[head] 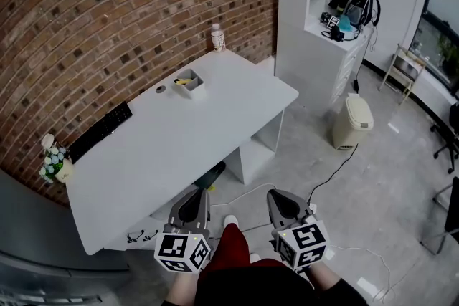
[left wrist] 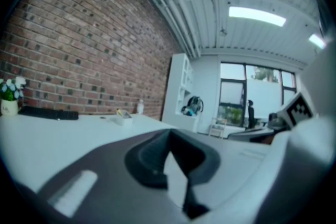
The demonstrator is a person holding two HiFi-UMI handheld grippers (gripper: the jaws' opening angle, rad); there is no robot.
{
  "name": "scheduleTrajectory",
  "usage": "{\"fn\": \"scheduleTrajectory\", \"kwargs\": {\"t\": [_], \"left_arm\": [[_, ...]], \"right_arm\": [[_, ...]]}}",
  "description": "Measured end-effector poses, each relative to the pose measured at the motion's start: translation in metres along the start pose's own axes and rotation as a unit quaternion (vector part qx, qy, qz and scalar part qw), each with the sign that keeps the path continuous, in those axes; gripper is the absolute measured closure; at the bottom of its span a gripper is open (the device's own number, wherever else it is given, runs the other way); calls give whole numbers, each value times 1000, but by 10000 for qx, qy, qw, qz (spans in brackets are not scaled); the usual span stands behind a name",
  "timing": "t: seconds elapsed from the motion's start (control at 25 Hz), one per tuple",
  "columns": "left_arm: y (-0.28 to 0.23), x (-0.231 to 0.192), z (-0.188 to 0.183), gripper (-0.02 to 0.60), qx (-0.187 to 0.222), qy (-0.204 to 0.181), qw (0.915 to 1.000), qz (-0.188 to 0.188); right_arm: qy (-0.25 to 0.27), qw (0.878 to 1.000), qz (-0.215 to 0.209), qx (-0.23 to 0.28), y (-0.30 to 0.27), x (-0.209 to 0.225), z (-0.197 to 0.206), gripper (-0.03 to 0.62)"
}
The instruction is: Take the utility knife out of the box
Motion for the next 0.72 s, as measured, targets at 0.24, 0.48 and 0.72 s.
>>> {"fn": "scheduleTrajectory", "kwargs": {"t": [0.24, 0.48, 0.72], "left_arm": [[-14, -15, -4, 578, 19, 45, 10000, 41], [-33, -30, 0, 578, -100, 101, 9999, 49], [-55, -49, 1, 578, -180, 238, 9995, 121]], "right_arm": [[94, 10000, 30, 5, -19, -2, -8, 586], [124, 9999, 96, -60, -40, 4, -12, 586], [136, 9998, 104, -86, -71, 8, -19, 586]]}}
Point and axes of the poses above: the fingertips, and each gripper's own axes: y backward along the fingers, x to its right, z out of its underside, the point moved 8 cm from there along y, backward along the fingers, and after that the axes turned 8 degrees about z, right-handed, at the moved point
